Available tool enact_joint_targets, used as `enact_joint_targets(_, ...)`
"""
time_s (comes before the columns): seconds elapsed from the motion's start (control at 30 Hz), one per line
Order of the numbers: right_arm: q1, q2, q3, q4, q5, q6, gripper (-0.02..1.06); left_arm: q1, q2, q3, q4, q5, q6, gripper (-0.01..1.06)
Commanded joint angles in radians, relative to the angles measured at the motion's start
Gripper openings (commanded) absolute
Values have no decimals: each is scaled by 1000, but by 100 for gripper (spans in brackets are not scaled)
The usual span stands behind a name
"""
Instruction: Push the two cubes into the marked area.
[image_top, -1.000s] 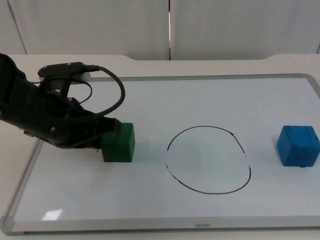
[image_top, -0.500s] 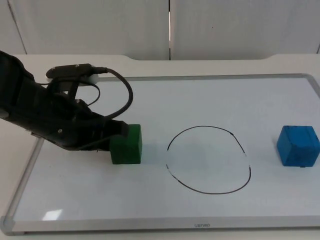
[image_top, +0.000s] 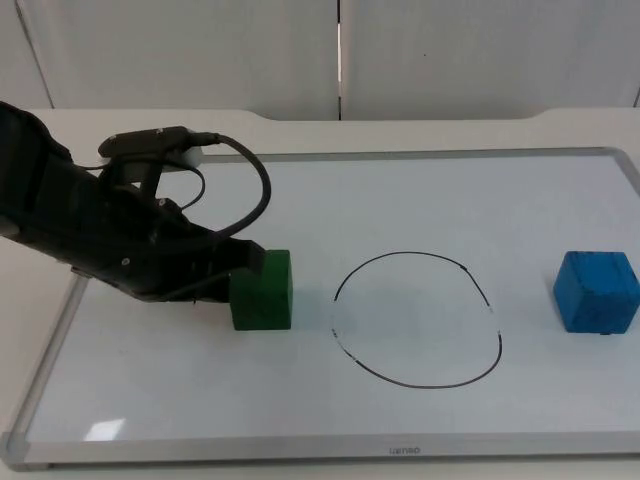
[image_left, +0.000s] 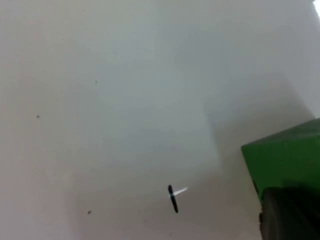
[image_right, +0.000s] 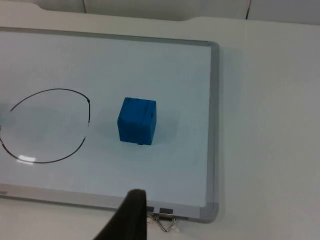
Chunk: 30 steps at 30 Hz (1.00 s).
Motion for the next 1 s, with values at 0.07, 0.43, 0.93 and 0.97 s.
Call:
enact_joint_targets(0.07,-1,-4,6,-3,-3,-6,105,-22,2,-5,-10,3,-5,0)
enact_joint_targets(0.43,-1,-4,6,-3,-3,-6,105,-30,69,-42,-10,33,-6,0)
enact_joint_targets(0.93,-1,-4,6,-3,-3,-6,105,-93,69,-72,-10,17,-6,0)
enact_joint_targets(0.97,-1,-4,6,-3,-3,-6,105,-93,69,-72,-10,17,-6,0)
